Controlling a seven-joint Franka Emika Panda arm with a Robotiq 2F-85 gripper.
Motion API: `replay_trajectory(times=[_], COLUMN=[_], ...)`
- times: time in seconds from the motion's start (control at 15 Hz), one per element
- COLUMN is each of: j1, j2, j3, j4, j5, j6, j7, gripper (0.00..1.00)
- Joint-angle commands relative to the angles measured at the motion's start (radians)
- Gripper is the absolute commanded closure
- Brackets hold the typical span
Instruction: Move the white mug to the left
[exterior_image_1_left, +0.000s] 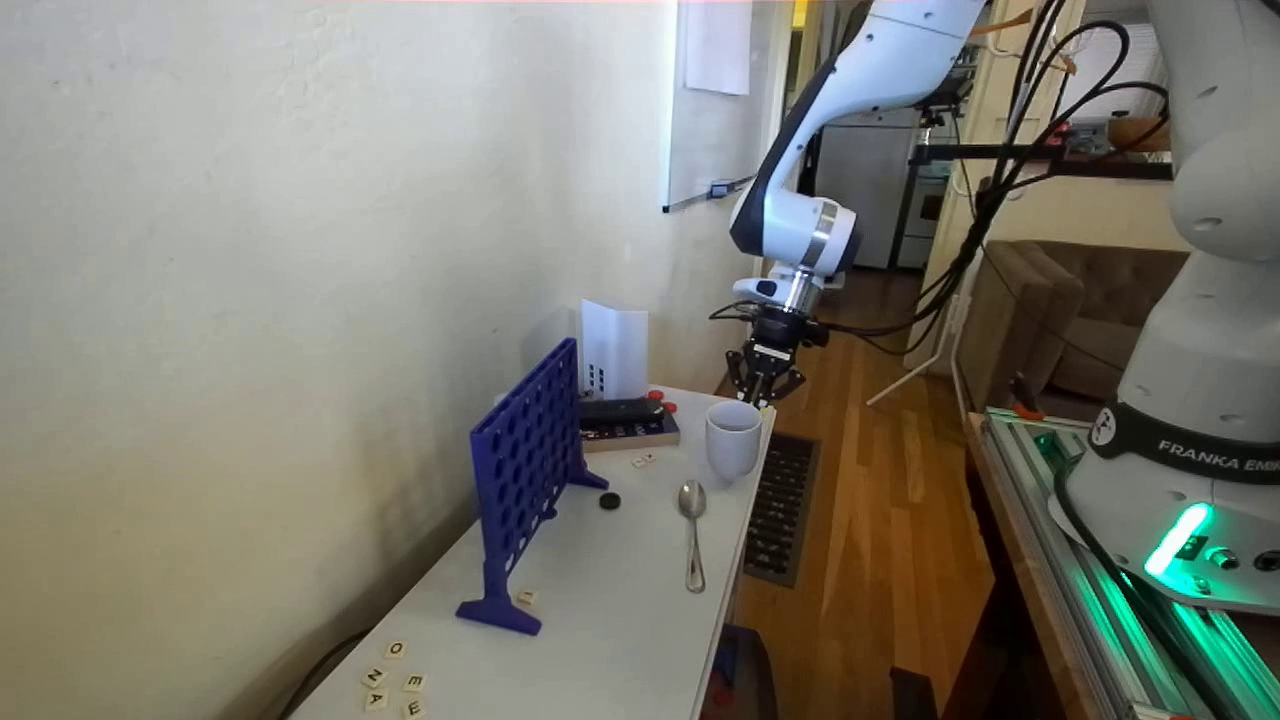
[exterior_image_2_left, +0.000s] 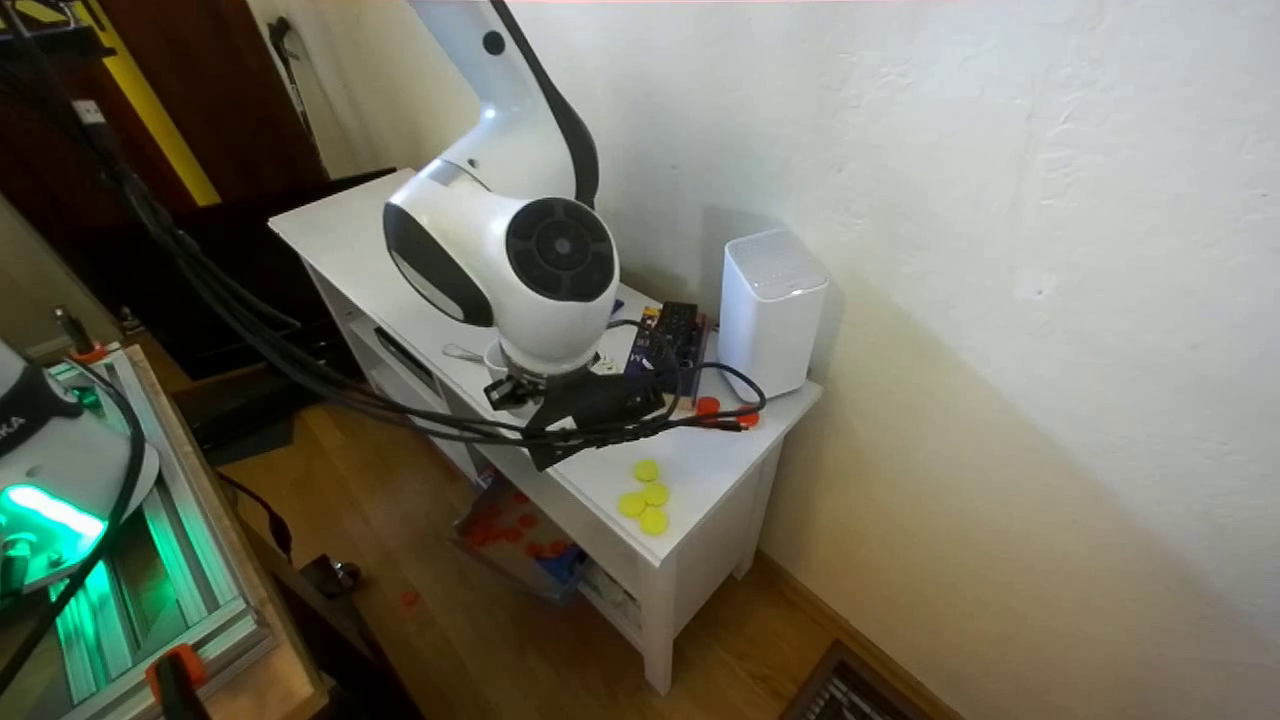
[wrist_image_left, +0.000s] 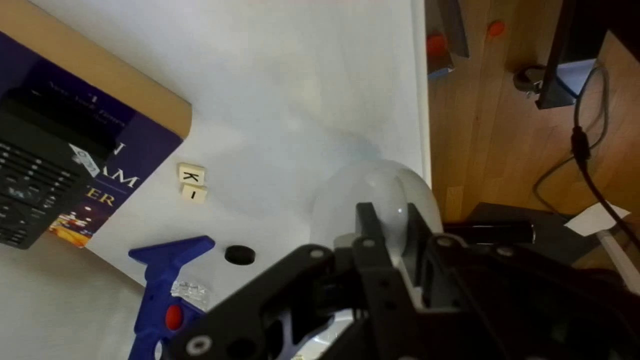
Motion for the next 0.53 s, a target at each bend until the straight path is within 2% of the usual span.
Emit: replay_trajectory(times=[0.0, 0.13, 0.2, 0.47], j1=[-0.021, 0.002, 0.077, 0.211], j2=[-0.135, -0.166, -0.180, -0.215], j3=[0.021, 0.019, -0.037, -0.085], j4=[-0.111, -0.141, -0.146, -0.158], j5=[-0.026, -0.031, -0.018, -0.075], j6=[-0.027, -0.052, -0.086, -0.225], j7=[-0.025, -0.021, -0.021, 0.032], gripper=[0.96, 0.96, 0.96, 0.96])
